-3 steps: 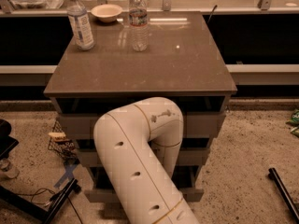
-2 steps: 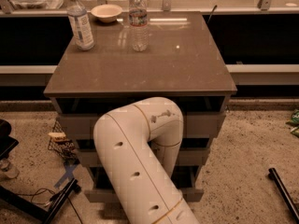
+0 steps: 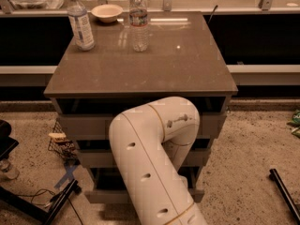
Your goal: Open bottom drawer
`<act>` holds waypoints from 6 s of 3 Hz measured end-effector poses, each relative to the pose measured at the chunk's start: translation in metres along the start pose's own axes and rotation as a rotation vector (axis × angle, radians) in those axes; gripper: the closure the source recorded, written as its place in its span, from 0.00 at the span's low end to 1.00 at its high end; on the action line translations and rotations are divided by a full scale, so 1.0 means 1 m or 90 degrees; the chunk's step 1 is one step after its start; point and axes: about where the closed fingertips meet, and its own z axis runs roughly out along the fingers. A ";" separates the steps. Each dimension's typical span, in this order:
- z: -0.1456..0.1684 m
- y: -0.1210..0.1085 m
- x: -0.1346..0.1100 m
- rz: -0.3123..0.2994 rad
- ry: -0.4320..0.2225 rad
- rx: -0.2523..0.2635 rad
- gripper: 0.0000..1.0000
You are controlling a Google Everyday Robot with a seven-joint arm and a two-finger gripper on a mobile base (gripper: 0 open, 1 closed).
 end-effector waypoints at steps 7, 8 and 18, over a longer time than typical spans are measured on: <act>0.059 0.069 0.026 0.047 -0.034 -0.129 1.00; 0.044 0.121 0.042 0.086 -0.033 -0.148 1.00; 0.005 0.189 -0.106 -0.050 -0.228 -0.243 1.00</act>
Offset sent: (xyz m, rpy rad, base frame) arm 0.0465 -0.0121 -0.0814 0.1431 0.1613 -0.0584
